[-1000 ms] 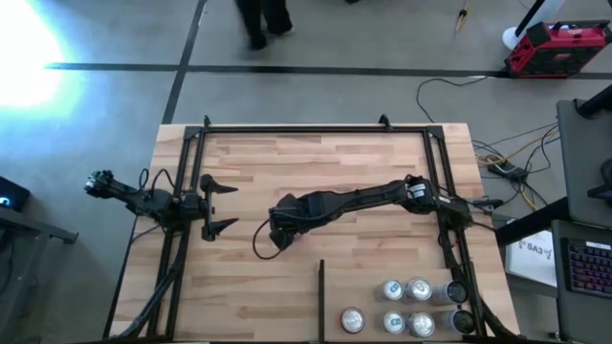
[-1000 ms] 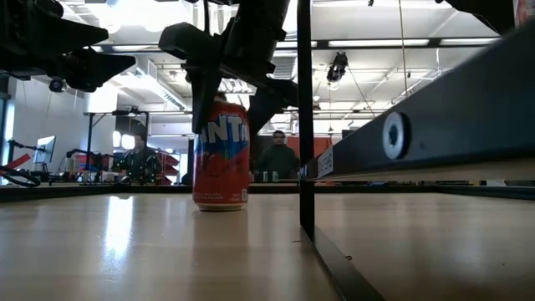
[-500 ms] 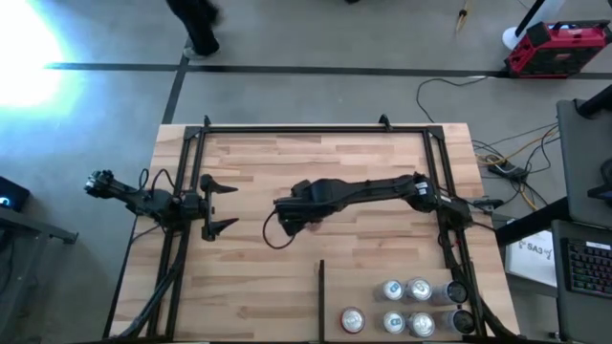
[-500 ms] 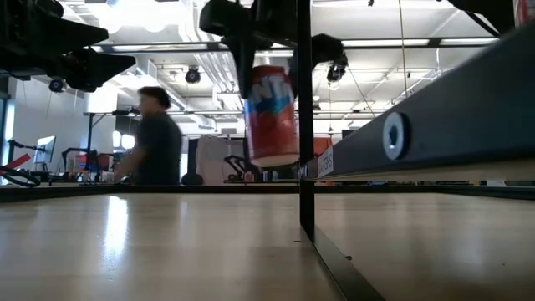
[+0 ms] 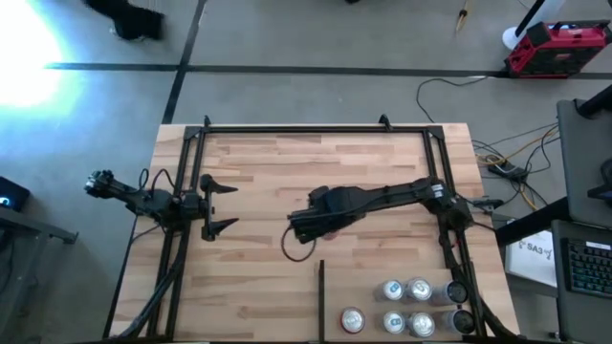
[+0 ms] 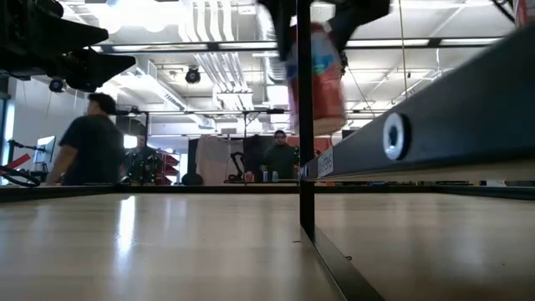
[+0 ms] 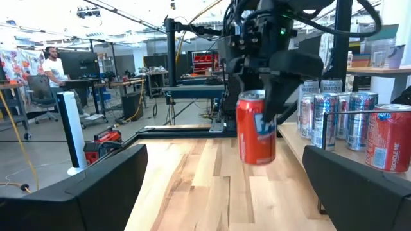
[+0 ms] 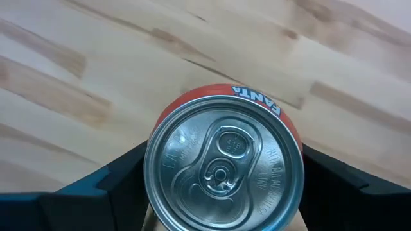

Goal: Place canned beverage on shelf
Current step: Put the orange soda can aligned with the orange soda can on the shelf, then return to Home Position

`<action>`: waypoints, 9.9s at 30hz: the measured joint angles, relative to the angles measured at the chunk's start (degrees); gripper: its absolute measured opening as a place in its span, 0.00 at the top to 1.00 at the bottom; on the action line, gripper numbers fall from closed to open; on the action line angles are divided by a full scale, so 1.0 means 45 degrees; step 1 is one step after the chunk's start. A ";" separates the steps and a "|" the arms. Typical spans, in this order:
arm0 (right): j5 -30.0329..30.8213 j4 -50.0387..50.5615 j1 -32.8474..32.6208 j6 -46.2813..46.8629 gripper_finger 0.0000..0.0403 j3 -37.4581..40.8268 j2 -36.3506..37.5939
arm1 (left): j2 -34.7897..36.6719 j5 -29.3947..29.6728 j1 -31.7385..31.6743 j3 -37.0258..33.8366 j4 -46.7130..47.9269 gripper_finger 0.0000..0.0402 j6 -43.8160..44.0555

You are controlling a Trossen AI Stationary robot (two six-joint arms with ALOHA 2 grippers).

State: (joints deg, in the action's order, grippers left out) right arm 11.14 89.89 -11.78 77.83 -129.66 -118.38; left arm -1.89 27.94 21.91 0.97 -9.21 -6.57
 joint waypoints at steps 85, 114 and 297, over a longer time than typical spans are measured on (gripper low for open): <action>0.0296 -0.3888 -0.5267 0.3364 0.28 0.4398 0.1353 | 0.0000 -0.0005 0.0002 0.0000 0.0010 0.00 0.0002; 0.2648 0.0028 -0.5163 0.0985 0.11 0.1212 0.2897 | 0.0000 -0.0003 0.0005 0.0000 0.0010 0.00 0.0002; -0.2133 -2.2023 0.9795 -1.2965 0.11 2.8669 2.5750 | 0.0151 0.0000 -0.3167 0.0034 0.0160 0.00 0.0005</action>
State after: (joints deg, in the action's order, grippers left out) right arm 1.54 -9.21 32.29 19.49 -0.64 -2.50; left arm -1.21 27.94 7.66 1.13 -8.49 -6.55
